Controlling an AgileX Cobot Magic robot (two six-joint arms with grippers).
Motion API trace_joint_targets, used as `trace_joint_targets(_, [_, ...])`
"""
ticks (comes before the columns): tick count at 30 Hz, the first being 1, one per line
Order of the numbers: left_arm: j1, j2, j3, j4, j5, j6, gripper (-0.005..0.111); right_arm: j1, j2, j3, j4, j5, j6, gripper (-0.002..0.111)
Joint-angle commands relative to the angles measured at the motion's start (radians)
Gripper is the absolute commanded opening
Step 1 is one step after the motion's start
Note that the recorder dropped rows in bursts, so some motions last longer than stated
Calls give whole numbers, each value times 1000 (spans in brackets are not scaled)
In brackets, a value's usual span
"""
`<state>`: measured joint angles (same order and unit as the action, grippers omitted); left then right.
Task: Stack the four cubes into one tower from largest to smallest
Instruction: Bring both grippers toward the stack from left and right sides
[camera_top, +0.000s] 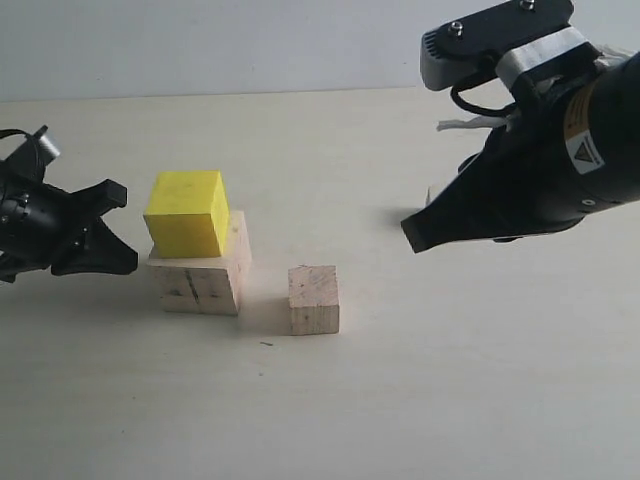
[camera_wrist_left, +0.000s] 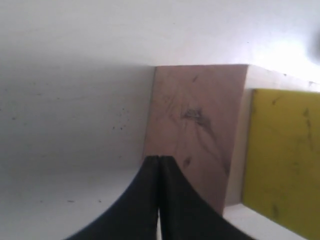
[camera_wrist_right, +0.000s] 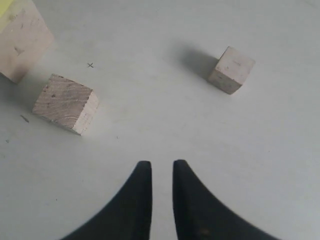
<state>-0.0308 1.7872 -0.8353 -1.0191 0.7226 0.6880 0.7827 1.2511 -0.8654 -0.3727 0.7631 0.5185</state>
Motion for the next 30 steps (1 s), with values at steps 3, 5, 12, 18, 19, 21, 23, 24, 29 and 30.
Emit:
trace_joint_targets(3, [2,56,-26,-88,84,59,0,-5,-6,11,37,-36,0,15])
trace_joint_targets(5, [0,70,-31,-95,102,59,0,-5,-6,11,56,-53,-2,15])
trace_joint_targets(12, [-2,102,-40,-151,158,78,0,-5,-6,11,181,-128,-85,15])
trace_joint_targets(18, [-2,109,-40,-196,167,92,0,-5,-6,11,216,-157,-85,15])
trace_joint_targets(19, [-2,109,-40,-204,165,94,0,-5,-6,11,223,-159,-85,15])
trace_joint_targets(21, [-2,109,-40,-217,153,101,0,-5,-4,11,243,-166,-98,15])
trace_joint_targets(23, [-2,109,-44,-220,137,101,0,-5,2,11,276,-172,-135,15])
trace_joint_targets(24, [-4,109,-49,-214,125,101,0,-5,6,11,295,-175,-150,15])
trace_joint_targets(29, [-10,126,-76,-210,138,105,0,-3,52,11,409,-202,-251,15])
trace_joint_targets(30, [-18,135,-86,-210,145,105,0,-3,62,11,424,-214,-262,15])
